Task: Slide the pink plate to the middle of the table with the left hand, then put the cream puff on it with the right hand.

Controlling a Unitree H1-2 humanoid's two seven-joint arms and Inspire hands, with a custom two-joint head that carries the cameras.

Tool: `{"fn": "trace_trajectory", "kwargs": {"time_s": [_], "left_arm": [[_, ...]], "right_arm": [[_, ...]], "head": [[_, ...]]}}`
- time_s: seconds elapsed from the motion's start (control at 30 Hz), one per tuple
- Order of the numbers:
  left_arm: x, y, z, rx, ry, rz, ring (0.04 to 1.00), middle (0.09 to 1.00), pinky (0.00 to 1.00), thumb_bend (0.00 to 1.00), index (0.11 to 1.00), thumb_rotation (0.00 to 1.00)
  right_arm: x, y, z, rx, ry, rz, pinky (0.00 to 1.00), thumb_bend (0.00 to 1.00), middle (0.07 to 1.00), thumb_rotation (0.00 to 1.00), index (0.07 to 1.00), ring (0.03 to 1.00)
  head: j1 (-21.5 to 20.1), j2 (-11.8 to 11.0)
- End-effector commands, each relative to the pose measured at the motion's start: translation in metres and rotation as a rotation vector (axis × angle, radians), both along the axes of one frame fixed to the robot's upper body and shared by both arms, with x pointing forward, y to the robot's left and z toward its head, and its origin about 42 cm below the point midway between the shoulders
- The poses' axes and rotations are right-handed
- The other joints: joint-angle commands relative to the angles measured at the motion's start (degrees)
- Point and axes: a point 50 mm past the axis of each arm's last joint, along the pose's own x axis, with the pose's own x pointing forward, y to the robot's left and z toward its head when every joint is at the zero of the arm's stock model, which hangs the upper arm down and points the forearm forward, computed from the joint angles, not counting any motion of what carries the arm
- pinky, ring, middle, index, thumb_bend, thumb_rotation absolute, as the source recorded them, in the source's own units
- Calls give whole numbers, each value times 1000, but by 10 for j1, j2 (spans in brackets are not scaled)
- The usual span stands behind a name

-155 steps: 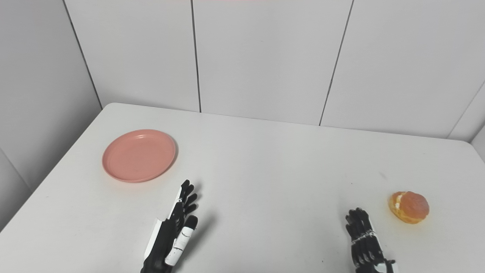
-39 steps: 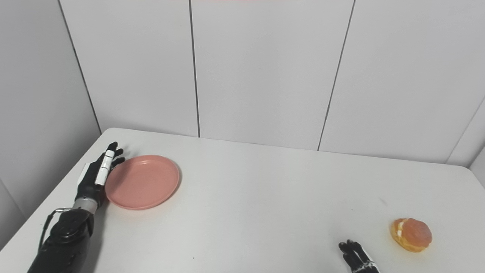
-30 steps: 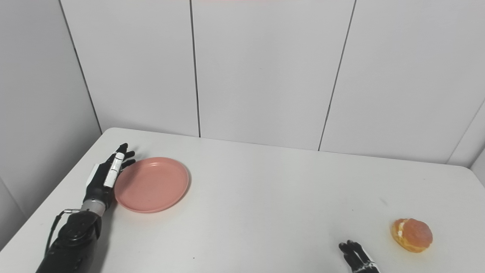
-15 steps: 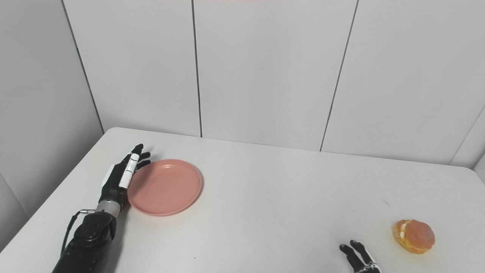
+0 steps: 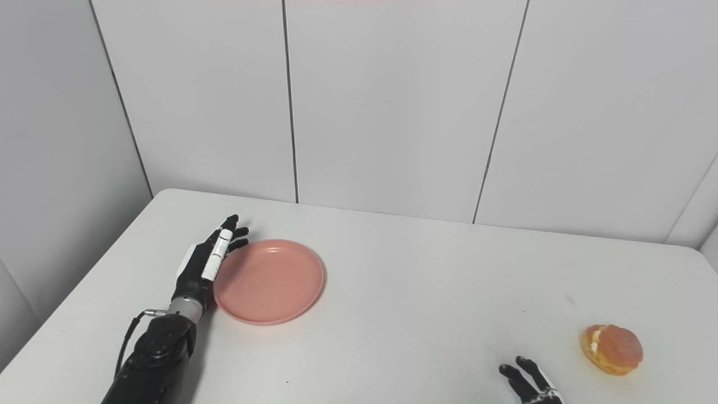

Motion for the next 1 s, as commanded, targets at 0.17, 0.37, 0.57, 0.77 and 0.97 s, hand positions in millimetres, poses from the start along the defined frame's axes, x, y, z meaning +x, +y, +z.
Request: {"fn": "trace_trajectory", "kwargs": {"time_s": [0.17, 0.37, 0.57, 0.77, 0.97], "left_arm": [[8, -47, -3, 20, 40, -116, 834, 854, 780, 640, 979, 947], [5, -60, -9, 26, 30, -127, 825, 858, 809, 626, 1000, 904], [2, -76, -10, 37, 19, -159, 832, 868, 823, 647, 1000, 882], [1, -93, -9, 27, 15, -166, 848, 888, 842, 632, 1000, 879], [-2, -114, -7, -33, 8, -158, 882, 911, 876, 667, 1000, 896]], "right_arm": [[19, 2, -25, -41, 239, 3, 908, 832, 778, 1000, 835, 844], [19, 5, -24, -47, 234, -1, 899, 825, 763, 1000, 822, 838], [19, 7, -23, -48, 239, -2, 902, 838, 763, 996, 812, 838], [18, 11, -23, -51, 245, 4, 898, 861, 750, 984, 807, 842], [16, 19, -22, -51, 249, 0, 876, 852, 738, 960, 795, 830]], "head": [[-7, 1], [-10, 2], [-17, 5], [-35, 9], [-66, 16]]}}
